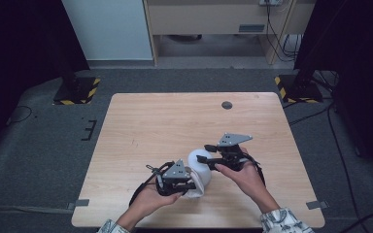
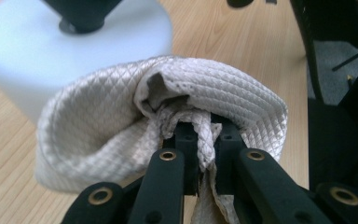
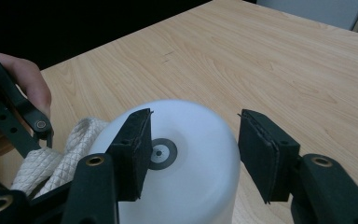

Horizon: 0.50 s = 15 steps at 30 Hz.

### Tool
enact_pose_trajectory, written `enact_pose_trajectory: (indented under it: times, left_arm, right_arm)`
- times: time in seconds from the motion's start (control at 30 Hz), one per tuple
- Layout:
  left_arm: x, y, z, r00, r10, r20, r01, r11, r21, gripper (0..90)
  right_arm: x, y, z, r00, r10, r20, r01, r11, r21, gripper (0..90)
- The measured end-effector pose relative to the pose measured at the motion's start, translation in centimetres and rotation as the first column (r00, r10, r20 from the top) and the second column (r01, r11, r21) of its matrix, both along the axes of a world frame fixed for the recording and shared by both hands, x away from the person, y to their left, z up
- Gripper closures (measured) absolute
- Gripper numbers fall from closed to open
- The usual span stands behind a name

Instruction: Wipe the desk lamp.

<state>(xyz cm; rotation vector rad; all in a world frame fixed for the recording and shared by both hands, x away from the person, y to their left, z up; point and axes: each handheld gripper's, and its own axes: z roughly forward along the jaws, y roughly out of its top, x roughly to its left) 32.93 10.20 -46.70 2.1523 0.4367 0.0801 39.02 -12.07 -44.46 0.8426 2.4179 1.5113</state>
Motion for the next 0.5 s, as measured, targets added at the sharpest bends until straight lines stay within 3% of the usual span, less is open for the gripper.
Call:
enact_pose_trajectory:
  times: [0.13, 0.3, 0.5]
  left_arm:
    - [0.1, -0.5, -0.3, 0.9999, -0.001, -0.011, 0.001, 1.0000, 0.001, 84.0]
    - [0.0, -1.3, -1.9, 0.9995, -0.008, -0.029, 0.010, 0.9981, 0.060, 83.8]
    - [-0.1, -1.2, -1.3, 0.9999, 0.004, -0.009, -0.003, 0.9993, 0.038, 83.8]
  right_arm:
    - [0.1, 0.0, 0.0, 1.0000, 0.000, -0.003, 0.000, 1.000, 0.003, 45.3]
    - [0.1, 0.0, -0.1, 1.0000, -0.001, -0.007, 0.001, 1.000, 0.008, 45.3]
    - [0.1, -0.1, -0.1, 1.0000, 0.002, -0.006, -0.002, 1.000, 0.011, 45.3]
